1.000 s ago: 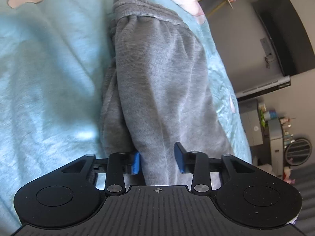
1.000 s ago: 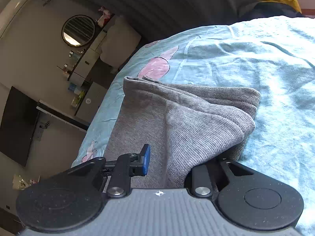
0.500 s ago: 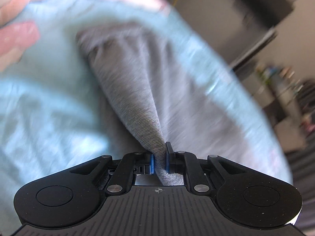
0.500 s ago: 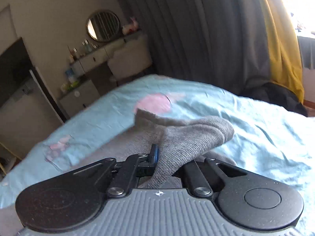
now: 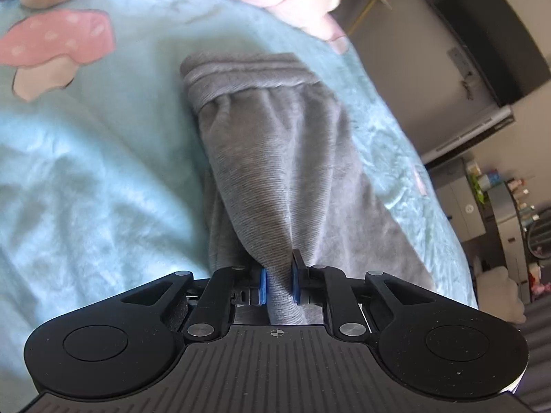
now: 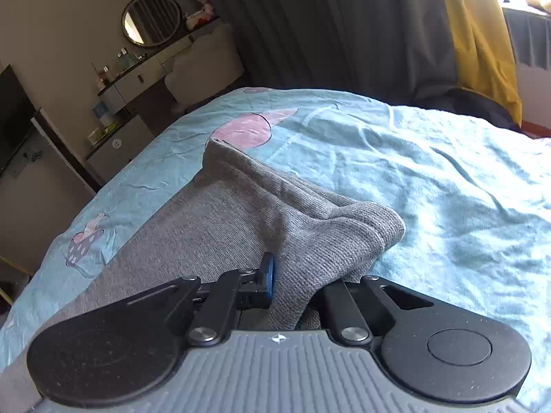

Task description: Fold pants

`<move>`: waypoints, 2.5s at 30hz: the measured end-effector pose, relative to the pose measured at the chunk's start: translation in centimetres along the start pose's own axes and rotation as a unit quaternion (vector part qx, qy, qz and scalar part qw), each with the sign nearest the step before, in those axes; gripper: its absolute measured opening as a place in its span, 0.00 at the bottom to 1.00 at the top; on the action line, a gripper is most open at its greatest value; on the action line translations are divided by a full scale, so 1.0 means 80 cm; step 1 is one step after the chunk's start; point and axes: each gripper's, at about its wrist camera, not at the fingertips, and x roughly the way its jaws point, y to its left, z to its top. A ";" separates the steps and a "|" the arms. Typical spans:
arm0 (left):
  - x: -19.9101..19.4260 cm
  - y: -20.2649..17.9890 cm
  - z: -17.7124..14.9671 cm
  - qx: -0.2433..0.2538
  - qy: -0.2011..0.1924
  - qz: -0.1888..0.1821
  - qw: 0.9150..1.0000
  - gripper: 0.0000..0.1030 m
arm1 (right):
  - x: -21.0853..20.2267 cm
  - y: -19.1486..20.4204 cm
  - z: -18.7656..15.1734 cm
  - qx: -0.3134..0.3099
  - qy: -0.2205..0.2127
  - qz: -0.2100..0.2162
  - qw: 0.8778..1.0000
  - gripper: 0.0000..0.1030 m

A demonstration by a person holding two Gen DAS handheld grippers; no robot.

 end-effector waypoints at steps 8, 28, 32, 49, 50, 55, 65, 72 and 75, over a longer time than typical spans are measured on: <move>-0.022 -0.019 -0.008 0.126 -0.024 0.136 0.982 0.41 | 0.004 -0.001 -0.001 -0.015 0.007 -0.048 0.999 0.12; 0.160 -0.246 -0.135 0.429 -0.042 0.058 0.900 0.71 | 0.040 0.196 -0.091 -0.191 0.094 0.086 0.973 0.60; 0.192 -0.248 -0.122 0.425 -0.076 0.075 0.899 0.84 | 0.046 0.191 -0.094 -0.187 0.085 0.089 0.975 0.61; 0.079 -0.251 -0.289 0.483 0.046 -0.022 0.874 0.78 | 0.037 0.016 -0.017 0.120 0.067 0.141 0.980 0.23; 0.078 -0.252 -0.298 0.504 0.034 -0.014 0.863 0.79 | 0.030 0.000 -0.010 0.121 0.051 0.120 0.984 0.23; 0.064 -0.257 -0.293 0.475 0.040 0.002 0.879 0.78 | -0.016 -0.062 0.003 0.085 -0.013 0.020 0.996 0.23; 0.028 -0.249 -0.338 0.458 0.051 -0.015 0.888 0.78 | -0.040 -0.123 0.004 0.145 -0.027 0.026 0.989 0.40; 0.033 -0.269 -0.357 0.471 0.052 -0.016 0.880 0.75 | -0.020 -0.122 0.009 0.138 -0.002 0.085 0.987 0.10; 0.035 -0.288 -0.363 0.470 0.052 -0.027 0.881 0.69 | -0.021 -0.105 0.019 0.105 -0.021 0.093 0.990 0.09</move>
